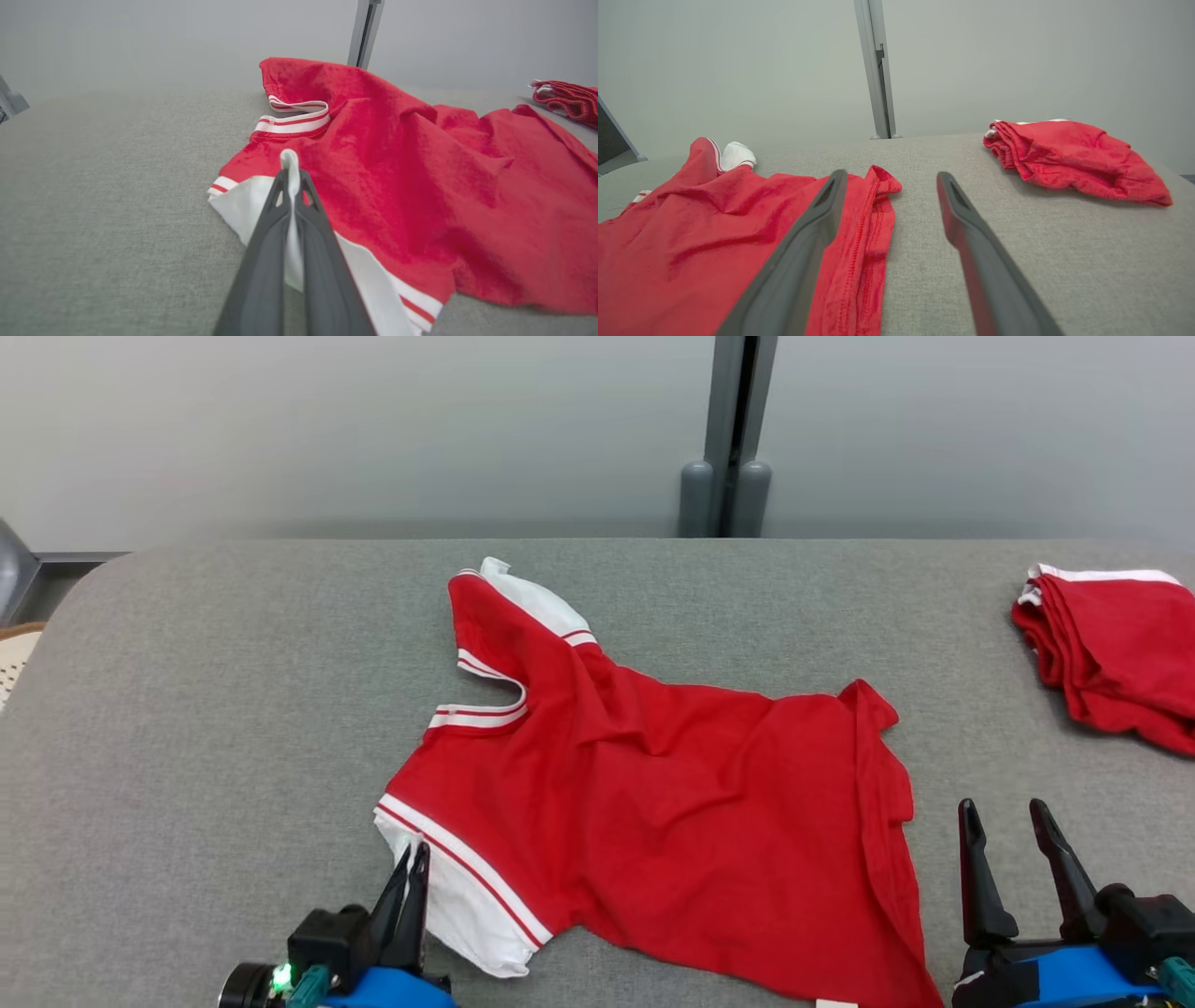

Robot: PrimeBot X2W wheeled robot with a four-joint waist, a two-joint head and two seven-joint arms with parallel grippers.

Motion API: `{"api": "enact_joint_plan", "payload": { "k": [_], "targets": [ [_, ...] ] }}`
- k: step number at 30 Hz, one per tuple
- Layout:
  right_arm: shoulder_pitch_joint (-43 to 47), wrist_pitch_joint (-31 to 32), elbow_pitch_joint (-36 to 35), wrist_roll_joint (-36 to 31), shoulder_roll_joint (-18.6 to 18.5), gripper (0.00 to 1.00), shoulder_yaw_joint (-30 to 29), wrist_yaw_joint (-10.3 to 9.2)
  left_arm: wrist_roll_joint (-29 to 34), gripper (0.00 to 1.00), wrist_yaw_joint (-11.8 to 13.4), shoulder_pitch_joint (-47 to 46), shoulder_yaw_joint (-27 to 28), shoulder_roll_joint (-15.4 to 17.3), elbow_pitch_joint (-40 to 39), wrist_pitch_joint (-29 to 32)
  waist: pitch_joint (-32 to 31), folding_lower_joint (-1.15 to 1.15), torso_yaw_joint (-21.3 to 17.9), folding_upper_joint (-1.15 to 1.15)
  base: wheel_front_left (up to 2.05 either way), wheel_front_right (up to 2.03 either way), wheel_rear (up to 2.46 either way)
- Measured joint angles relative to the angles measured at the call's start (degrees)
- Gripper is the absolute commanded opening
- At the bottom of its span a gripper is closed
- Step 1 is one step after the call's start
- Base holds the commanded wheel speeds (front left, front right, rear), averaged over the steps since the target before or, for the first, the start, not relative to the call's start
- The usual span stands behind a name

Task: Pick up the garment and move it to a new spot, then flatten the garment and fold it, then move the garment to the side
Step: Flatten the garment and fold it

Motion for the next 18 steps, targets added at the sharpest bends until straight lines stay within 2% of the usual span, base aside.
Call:
{"api": "enact_joint_plan", "payload": {
  "k": [7,13,14,15,18],
  "targets": [
    [0.24,0.00,0.45,0.05,0.02,1.00,0.05,0.00,-2.54,0.00,1.76,8.35,3.92,-0.41,-5.00,0.00,-0.62,0.00,2.85,0.00,0.00,0.00,0.00],
    [0.54,0.00,0.93,0.11,0.02,1.00,0.19,0.00,-3.33,0.00,2.31,12.91,4.63,-1.38,-4.70,0.00,-1.03,0.00,4.05,0.00,0.00,0.00,0.00],
    [0.58,0.00,1.03,0.10,0.02,1.00,0.18,0.00,-3.43,0.22,2.50,13.19,4.79,-1.37,-4.02,0.00,-1.16,-0.01,4.09,0.00,0.00,0.00,0.00],
    [0.63,0.00,1.08,0.05,0.02,1.00,0.18,0.00,-3.48,1.00,2.56,13.60,4.88,-1.34,-3.53,0.01,-1.28,0.00,4.08,0.00,0.00,0.00,0.00],
    [0.71,0.00,1.16,-0.16,0.02,1.00,0.09,0.00,-2.98,1.00,2.82,14.10,5.57,-1.30,-4.44,0.01,-1.61,0.00,3.98,0.00,0.00,0.00,0.00]
  ]
}}
